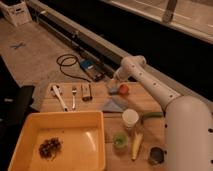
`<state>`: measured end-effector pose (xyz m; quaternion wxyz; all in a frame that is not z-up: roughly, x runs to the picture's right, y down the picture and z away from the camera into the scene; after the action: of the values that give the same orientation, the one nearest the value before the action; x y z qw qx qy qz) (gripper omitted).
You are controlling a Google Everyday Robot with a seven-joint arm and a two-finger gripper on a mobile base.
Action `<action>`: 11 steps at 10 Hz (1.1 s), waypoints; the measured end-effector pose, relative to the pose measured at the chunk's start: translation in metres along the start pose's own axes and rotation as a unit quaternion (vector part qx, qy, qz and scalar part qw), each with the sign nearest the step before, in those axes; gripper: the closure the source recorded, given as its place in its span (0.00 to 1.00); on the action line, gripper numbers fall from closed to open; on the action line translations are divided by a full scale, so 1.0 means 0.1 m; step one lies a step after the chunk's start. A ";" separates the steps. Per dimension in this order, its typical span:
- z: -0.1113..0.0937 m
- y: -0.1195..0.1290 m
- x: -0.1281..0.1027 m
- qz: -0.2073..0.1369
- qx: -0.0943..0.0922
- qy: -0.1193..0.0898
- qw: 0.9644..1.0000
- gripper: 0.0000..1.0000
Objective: Place sponge in plastic cup
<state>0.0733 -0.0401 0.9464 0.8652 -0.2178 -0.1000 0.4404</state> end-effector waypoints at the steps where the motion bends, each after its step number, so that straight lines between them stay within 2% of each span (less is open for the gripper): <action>1: 0.01 0.02 -0.02 0.001 -0.001 -0.003 1.000 0.35; 4: 0.01 0.01 -0.01 0.002 -0.001 -0.004 1.000 0.35; 7: 0.09 0.01 -0.04 0.004 -0.004 -0.006 1.000 0.35; 11: 0.33 -0.05 -0.06 0.002 0.008 0.012 1.000 0.35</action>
<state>0.0612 -0.0375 0.9783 0.8671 -0.2164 -0.0857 0.4404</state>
